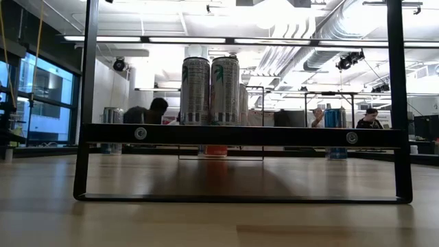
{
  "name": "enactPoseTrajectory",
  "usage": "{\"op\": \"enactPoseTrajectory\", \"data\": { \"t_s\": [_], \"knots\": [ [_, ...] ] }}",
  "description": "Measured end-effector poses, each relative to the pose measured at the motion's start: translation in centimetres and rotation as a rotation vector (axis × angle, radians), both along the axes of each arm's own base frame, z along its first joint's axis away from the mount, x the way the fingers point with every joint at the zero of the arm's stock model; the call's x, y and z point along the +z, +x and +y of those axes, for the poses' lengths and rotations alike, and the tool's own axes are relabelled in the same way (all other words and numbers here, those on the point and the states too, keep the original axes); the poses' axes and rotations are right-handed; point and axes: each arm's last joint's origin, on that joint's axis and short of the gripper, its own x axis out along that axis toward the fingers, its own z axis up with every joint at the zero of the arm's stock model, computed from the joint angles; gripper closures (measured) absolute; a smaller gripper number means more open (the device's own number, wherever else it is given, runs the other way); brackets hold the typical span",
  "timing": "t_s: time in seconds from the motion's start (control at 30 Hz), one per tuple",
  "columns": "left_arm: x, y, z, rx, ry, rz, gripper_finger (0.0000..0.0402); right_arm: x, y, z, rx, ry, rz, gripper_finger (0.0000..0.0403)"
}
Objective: Place canned beverage on shelf
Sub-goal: Put the white pink soda can on the shelf
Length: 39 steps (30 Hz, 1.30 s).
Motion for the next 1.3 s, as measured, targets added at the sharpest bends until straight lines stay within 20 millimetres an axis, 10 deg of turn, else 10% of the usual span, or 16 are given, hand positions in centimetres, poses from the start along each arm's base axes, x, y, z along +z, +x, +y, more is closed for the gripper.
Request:
{"op": "enactPoseTrajectory", "data": {
  "t_s": [0.3,0.9,1.3],
  "knots": [
    [-0.9,-0.2,0.0,-0.002,0.003,0.097,0.0080,-3.1,2.1,4.3,-0.073,-0.006,0.091,0.0016],
    [-0.9,-0.2,0.0,-0.006,0.025,0.107,0.0080,-6.3,3.7,5.9,-0.086,-0.054,0.211,0.0020],
    [-0.9,-0.2,0.0,-0.006,0.024,0.107,0.0080,-6.4,3.6,5.9,-0.083,-0.058,0.219,0.0140]
  ]
}}
